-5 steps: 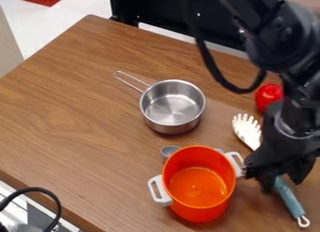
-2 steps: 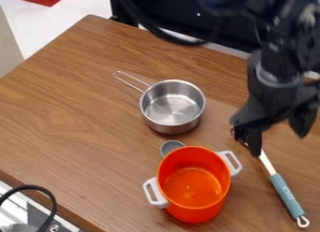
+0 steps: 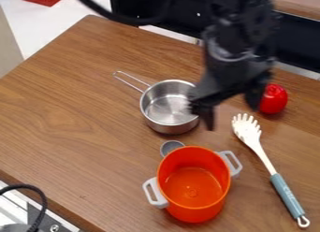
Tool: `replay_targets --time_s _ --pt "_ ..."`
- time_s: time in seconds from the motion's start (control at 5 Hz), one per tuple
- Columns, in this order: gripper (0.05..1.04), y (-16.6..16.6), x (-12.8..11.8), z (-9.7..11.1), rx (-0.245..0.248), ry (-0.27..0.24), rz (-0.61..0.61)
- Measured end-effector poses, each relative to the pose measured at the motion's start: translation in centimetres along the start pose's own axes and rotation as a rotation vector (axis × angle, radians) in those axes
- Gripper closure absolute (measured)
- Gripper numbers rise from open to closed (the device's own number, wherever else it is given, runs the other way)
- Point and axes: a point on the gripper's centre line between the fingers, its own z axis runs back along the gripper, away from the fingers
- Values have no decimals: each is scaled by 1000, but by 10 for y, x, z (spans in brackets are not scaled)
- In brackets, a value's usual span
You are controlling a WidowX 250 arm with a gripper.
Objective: Put the spatula on the right corner of the table
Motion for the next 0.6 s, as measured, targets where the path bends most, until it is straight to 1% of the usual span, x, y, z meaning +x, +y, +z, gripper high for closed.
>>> replay_targets --time_s 0.2,0.4,0.6 --pt "83 25 42 10 3 -23 -24" --pt "84 61 71 12 71 19 -276" --pt "84 84 99 9 91 -21 -411"
